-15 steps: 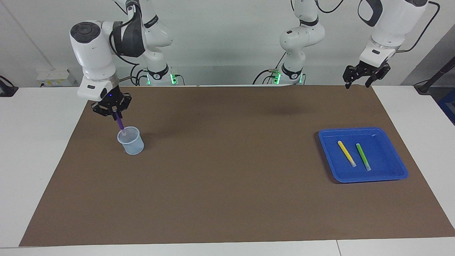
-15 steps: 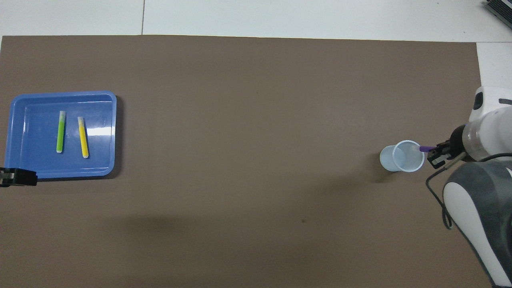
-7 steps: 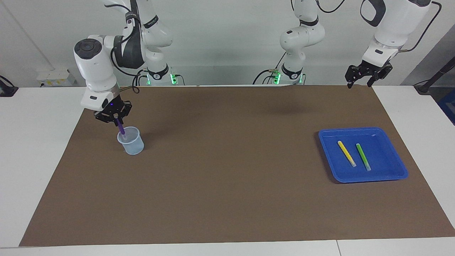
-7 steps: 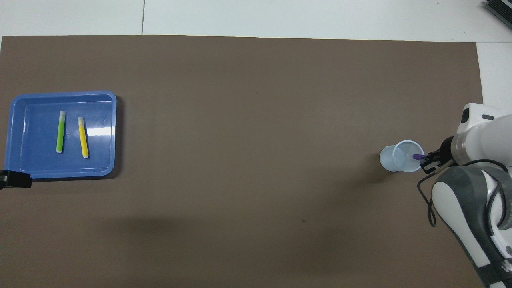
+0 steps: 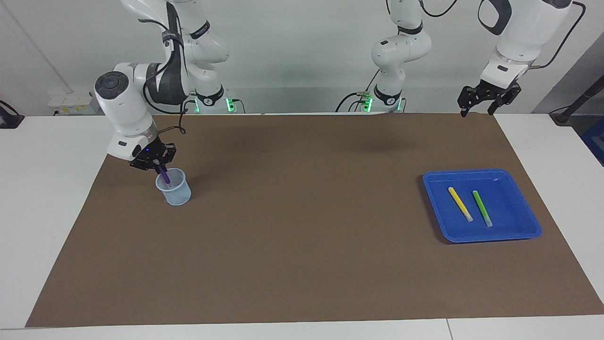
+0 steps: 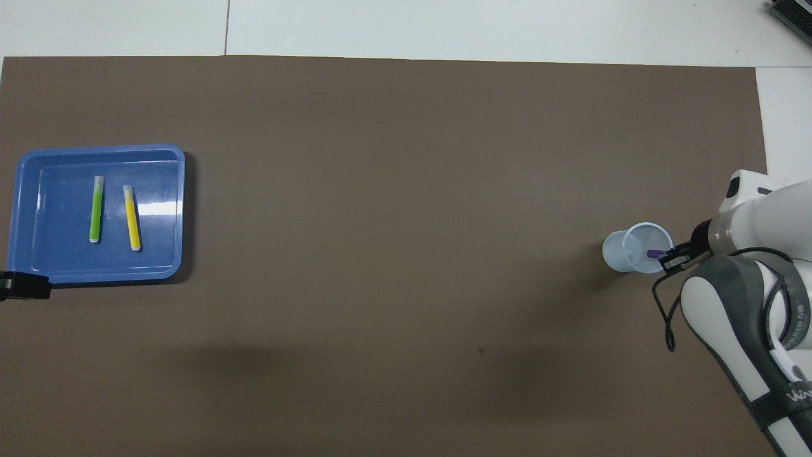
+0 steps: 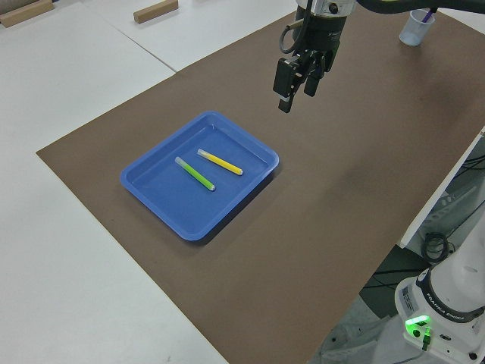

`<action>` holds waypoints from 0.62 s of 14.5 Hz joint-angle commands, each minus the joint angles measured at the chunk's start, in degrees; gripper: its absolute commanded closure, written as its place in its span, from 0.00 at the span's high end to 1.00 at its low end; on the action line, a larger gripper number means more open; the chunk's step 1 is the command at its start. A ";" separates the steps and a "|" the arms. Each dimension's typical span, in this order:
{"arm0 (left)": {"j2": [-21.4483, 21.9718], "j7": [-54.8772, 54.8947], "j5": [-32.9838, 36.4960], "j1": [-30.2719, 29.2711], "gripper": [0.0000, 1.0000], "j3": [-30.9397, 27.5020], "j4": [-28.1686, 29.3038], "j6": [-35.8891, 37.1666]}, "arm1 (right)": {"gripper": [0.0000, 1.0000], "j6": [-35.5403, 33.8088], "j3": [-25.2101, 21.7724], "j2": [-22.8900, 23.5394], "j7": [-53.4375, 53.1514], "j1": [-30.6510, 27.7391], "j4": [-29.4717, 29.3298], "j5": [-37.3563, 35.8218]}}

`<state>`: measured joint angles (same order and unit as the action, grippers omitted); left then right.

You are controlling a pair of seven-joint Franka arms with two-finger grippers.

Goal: Transfer and insert pens with both arms
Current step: 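Lower the purple pen into the clear cup with the right gripper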

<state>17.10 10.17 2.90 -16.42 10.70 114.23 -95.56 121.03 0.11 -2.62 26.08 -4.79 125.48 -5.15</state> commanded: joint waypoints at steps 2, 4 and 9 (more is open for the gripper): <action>1.89 0.64 0.62 -0.28 0.83 0.19 2.13 -1.20 | 0.46 1.32 0.77 -0.46 -0.77 -0.83 0.91 0.94; 2.15 0.55 0.53 -0.28 0.83 0.19 3.10 -3.13 | 0.61 1.23 0.77 -0.46 -0.77 -0.83 0.91 0.94; 1.54 -1.37 0.53 -0.37 0.82 0.19 6.26 -9.98 | 0.62 -6.91 0.94 -1.34 -0.68 -0.66 -4.25 3.30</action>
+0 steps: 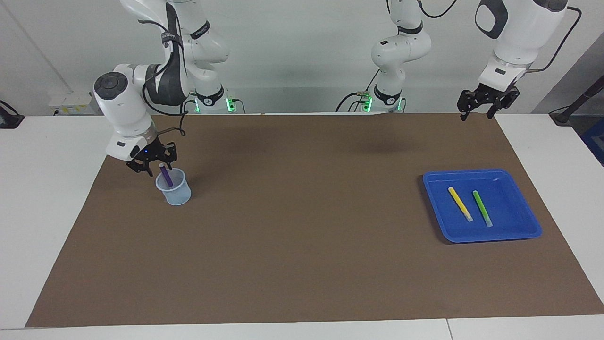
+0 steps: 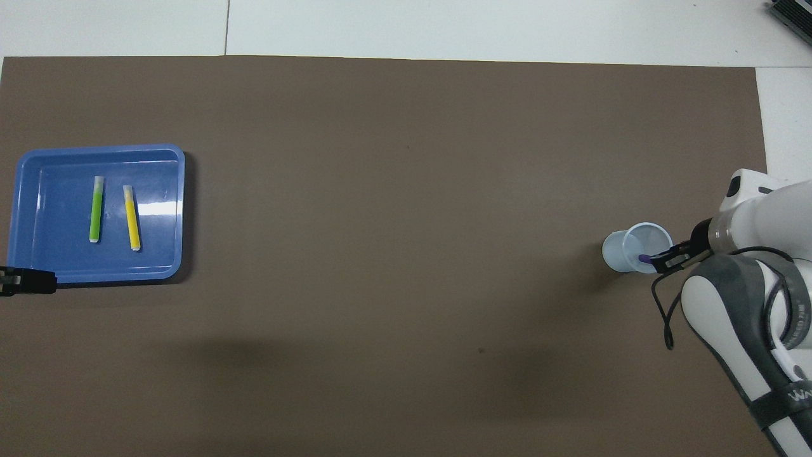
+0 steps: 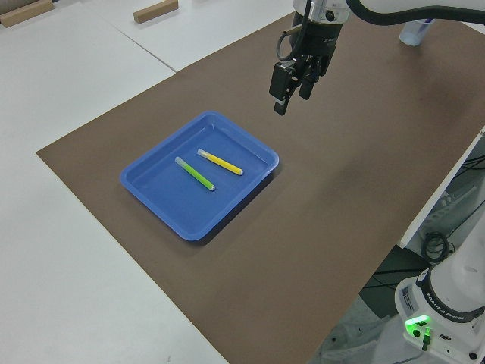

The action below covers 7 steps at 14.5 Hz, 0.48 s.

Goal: Transfer and insert pens with both arms
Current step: 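Lower the purple pen into the clear cup with the right gripper, then release the pen and raise the right gripper while the left gripper reaches the tray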

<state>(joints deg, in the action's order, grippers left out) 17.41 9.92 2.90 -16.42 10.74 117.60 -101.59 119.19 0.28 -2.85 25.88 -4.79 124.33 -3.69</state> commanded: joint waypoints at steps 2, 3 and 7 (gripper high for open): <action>-0.61 -1.92 0.18 -0.72 0.82 0.16 3.25 -6.32 | 0.64 -12.45 0.78 -1.19 -0.48 -0.66 -8.63 2.11; -1.32 -2.01 0.01 -0.81 0.82 0.16 3.34 -7.64 | 0.64 -16.14 0.95 -1.19 -0.65 -0.66 -11.36 2.28; -4.83 -7.01 -0.08 -0.81 0.81 0.16 6.23 -15.54 | 0.64 -23.82 1.39 -2.76 -5.73 -0.13 -16.66 8.94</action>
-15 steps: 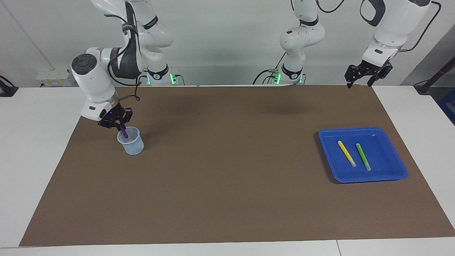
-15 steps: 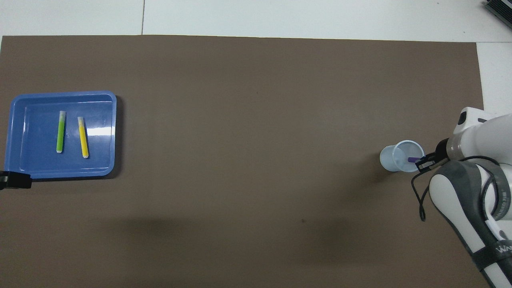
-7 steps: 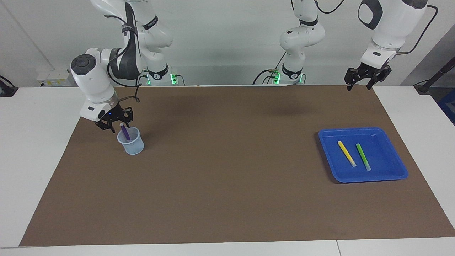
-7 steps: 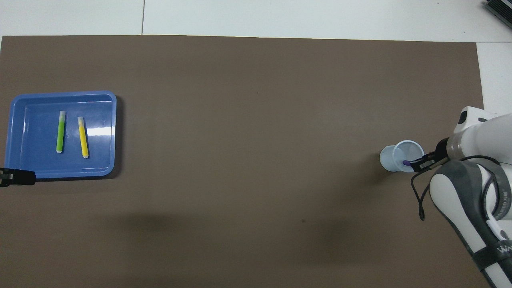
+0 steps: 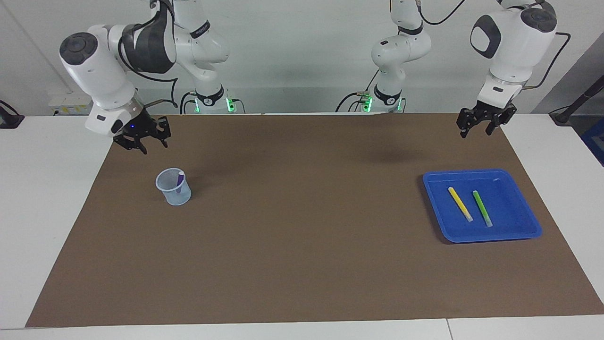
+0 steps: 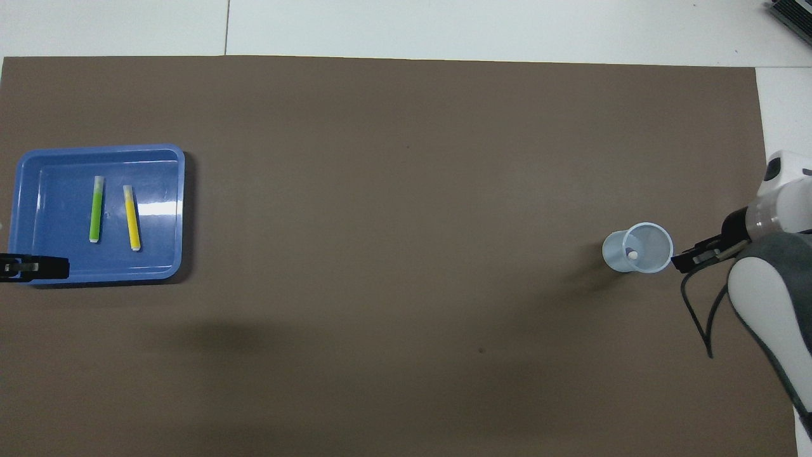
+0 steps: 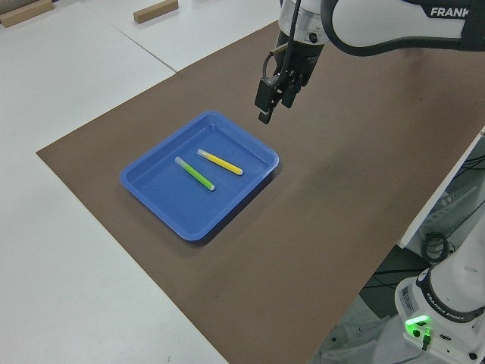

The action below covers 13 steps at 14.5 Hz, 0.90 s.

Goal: Transfer and insert pens with both arms
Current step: 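Release the pen and raise the right gripper while the left gripper reaches the tray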

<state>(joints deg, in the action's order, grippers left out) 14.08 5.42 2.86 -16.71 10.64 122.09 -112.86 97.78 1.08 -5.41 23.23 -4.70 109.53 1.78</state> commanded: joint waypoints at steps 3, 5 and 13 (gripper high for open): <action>-6.33 -6.03 -0.57 -0.69 0.81 0.26 1.83 -8.67 | 0.71 -5.13 2.43 -3.11 -9.40 -0.22 -2.04 10.86; -8.79 -6.48 -0.57 -2.18 0.81 0.26 1.83 -11.40 | 0.84 -6.02 3.75 -3.82 -13.37 -0.31 -2.04 13.84; -14.43 -6.03 -0.57 -2.54 0.79 0.26 2.89 -19.59 | 1.00 -2.94 5.16 -4.26 -35.07 5.40 -0.99 16.40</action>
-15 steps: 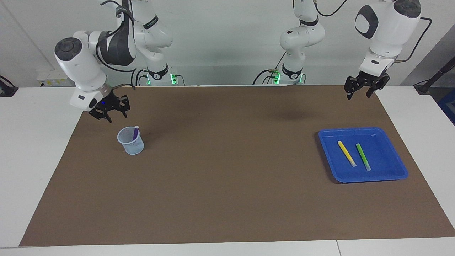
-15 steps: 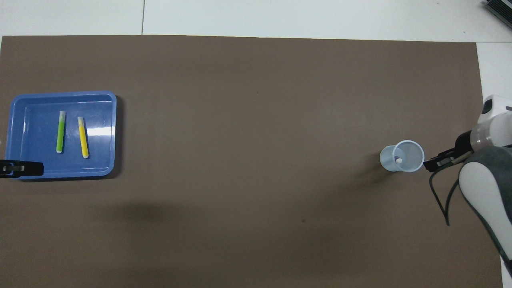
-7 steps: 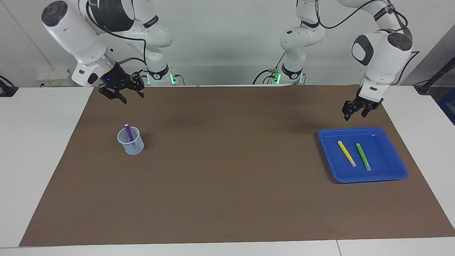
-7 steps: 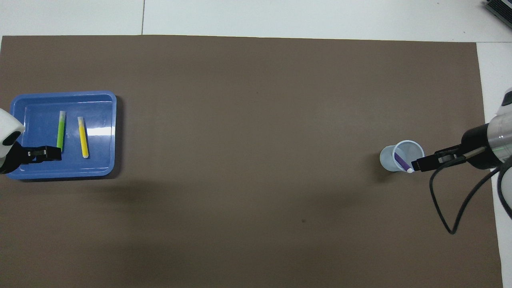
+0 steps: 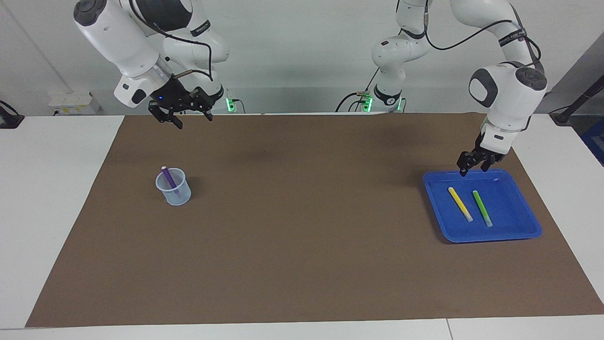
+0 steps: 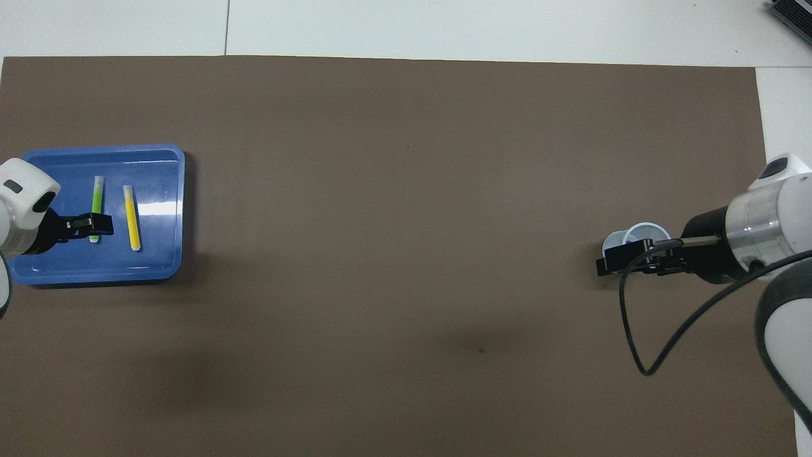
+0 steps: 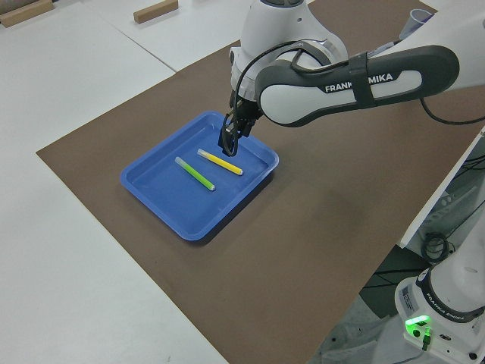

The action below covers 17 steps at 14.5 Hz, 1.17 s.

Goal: Transfer and insert pens with both arms
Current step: 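Release the pen and raise the right gripper while the left gripper reaches the tray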

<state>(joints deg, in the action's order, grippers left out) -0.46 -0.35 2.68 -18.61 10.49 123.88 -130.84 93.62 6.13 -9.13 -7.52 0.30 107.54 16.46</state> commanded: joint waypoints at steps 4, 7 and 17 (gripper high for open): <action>-2.25 -0.26 -0.40 -0.64 0.79 0.40 2.68 -7.22 | 1.00 6.05 0.11 -1.42 -16.09 1.28 4.15 10.06; -4.37 -0.35 -0.40 -0.64 0.78 0.40 2.68 -9.60 | 1.00 9.47 0.11 -1.68 -24.96 4.97 4.69 10.87; -12.28 -0.79 -0.40 -0.82 0.75 0.40 2.68 -18.48 | 1.00 16.50 0.20 -2.03 -38.61 11.65 7.24 13.68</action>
<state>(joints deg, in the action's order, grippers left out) -11.77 -0.90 2.64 -18.75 10.48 126.13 -146.96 108.03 6.34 -9.38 -44.08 10.49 112.43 28.62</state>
